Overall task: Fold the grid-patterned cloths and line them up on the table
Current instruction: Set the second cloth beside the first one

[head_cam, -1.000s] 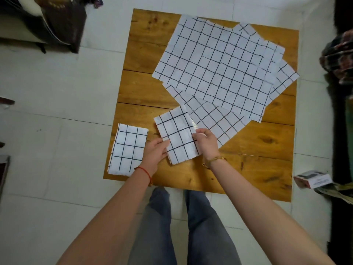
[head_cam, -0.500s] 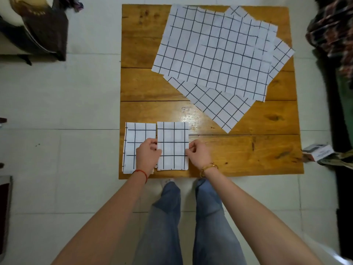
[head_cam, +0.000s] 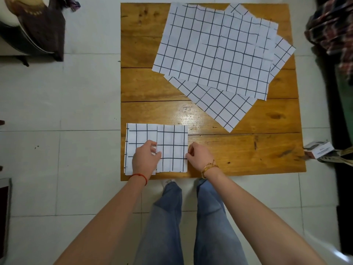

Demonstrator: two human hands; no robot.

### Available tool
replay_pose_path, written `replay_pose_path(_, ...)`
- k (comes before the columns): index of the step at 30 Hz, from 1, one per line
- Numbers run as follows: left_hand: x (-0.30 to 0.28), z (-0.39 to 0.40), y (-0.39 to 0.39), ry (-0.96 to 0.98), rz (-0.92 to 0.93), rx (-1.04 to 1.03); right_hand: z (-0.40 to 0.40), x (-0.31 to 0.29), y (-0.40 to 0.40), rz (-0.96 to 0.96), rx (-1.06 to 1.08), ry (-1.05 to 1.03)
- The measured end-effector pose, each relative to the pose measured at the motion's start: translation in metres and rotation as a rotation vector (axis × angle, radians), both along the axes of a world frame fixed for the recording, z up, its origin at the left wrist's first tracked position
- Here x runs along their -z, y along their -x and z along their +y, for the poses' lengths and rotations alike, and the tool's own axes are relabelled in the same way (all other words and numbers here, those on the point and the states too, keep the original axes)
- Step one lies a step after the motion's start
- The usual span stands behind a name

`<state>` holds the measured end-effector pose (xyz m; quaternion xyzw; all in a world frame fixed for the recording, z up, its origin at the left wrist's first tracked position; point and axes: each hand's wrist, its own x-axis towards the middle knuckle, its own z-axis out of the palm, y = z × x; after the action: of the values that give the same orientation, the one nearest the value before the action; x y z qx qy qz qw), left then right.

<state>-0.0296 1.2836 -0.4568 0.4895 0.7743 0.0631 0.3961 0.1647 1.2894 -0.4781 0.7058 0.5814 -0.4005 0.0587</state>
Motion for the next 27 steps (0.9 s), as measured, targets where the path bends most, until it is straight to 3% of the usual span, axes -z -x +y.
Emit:
replay_pose_path(5, -0.009, 0.010, 0.010, -0.091, 0.151, 0.125, 0.017, -0.008, -0.015, -0.019, 0.002, -0.050)
replay_pose_path(11, -0.027, 0.068, 0.002, -0.248, 0.250, 0.339, 0.080, -0.019, -0.049, 0.010, 0.062, -0.263)
replay_pose_path(18, -0.032, 0.160, -0.032, -0.261, 0.256, 0.432, 0.175, -0.023, -0.092, 0.038, 0.110, -0.387)
replay_pose_path(27, -0.014, 0.237, -0.077, -0.238, 0.307, 0.471, 0.229, -0.001, -0.122, -0.014, -0.114, -0.394)
